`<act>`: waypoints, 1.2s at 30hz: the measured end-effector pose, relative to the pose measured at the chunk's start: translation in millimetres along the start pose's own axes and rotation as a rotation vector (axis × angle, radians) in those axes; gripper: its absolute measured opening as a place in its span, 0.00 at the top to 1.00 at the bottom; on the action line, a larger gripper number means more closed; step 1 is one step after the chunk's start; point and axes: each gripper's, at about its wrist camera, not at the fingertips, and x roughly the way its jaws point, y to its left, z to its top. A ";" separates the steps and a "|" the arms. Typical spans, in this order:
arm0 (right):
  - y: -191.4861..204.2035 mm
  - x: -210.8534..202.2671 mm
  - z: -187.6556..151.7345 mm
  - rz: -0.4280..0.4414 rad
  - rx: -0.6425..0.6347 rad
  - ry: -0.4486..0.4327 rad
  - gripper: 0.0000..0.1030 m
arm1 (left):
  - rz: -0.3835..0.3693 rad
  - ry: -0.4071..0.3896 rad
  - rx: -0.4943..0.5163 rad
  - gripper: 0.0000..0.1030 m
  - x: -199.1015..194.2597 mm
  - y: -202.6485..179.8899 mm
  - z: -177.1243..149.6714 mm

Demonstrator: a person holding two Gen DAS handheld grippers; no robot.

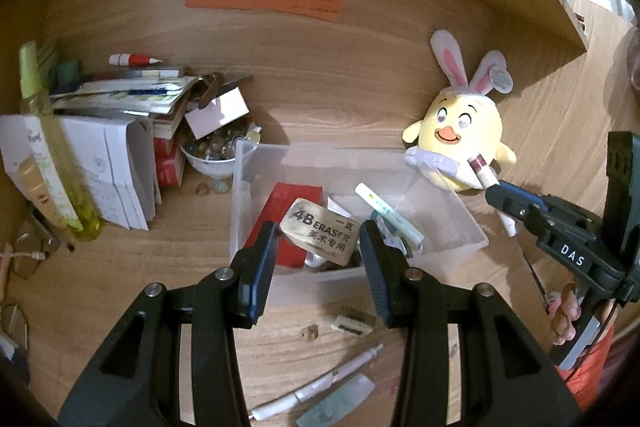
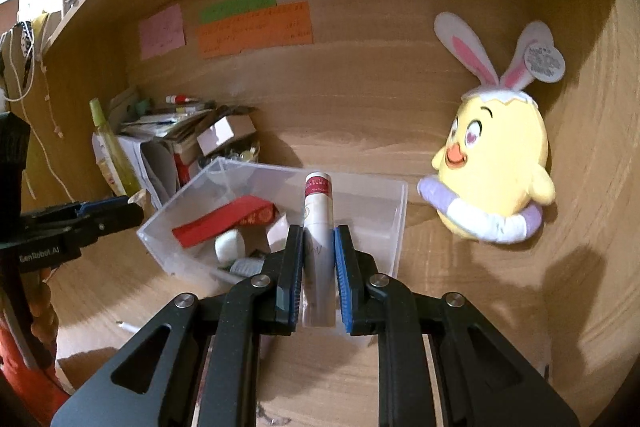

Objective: Organize objects
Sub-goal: 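Carry the eraser and white lipstick into the clear box and release both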

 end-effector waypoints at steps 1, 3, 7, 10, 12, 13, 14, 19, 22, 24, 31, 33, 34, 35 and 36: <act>-0.2 1.7 3.0 0.001 -0.005 -0.003 0.86 | 0.005 0.001 0.004 0.59 2.5 -0.8 1.6; -0.8 6.0 9.0 0.003 -0.013 -0.007 0.86 | 0.009 0.006 0.010 0.59 7.7 -2.4 4.6; -4.1 15.9 16.4 0.013 -0.015 -0.002 0.86 | 0.007 0.022 0.008 0.59 20.0 -3.2 9.2; -6.6 25.4 21.0 0.017 -0.017 0.007 0.86 | 0.008 0.036 0.006 0.59 28.8 -2.9 11.2; -8.6 32.8 23.2 0.026 -0.014 0.018 0.86 | 0.009 0.047 0.003 0.59 34.8 -1.8 12.3; -9.0 36.7 23.8 0.025 -0.014 0.022 0.86 | 0.009 0.055 0.001 0.59 38.8 -1.0 12.7; -9.3 40.4 24.1 0.025 -0.015 0.027 0.86 | 0.008 0.062 0.000 0.59 41.6 -0.1 12.9; -7.6 61.1 21.0 0.013 -0.031 0.063 0.86 | 0.012 0.106 -0.006 0.59 59.2 5.3 12.2; -6.1 73.2 17.2 0.028 -0.034 0.095 0.86 | 0.012 0.130 -0.013 0.59 69.8 9.4 10.8; -4.5 80.9 14.4 0.042 -0.037 0.118 0.86 | 0.014 0.141 -0.015 0.59 74.8 11.4 9.5; 1.3 102.9 3.1 0.068 -0.055 0.196 0.86 | 0.008 0.172 0.005 0.59 84.4 7.9 2.9; 2.1 106.6 0.7 0.069 -0.060 0.210 0.86 | 0.006 0.171 0.010 0.59 84.5 5.9 2.3; 2.6 108.6 -0.4 0.070 -0.062 0.217 0.86 | 0.008 0.170 0.014 0.59 84.4 5.3 1.8; 3.1 110.8 -0.8 0.070 -0.063 0.223 0.86 | 0.009 0.170 0.017 0.59 84.5 5.3 1.7; 3.3 112.1 -1.6 0.068 -0.064 0.227 0.86 | 0.010 0.170 0.019 0.59 84.7 5.1 1.6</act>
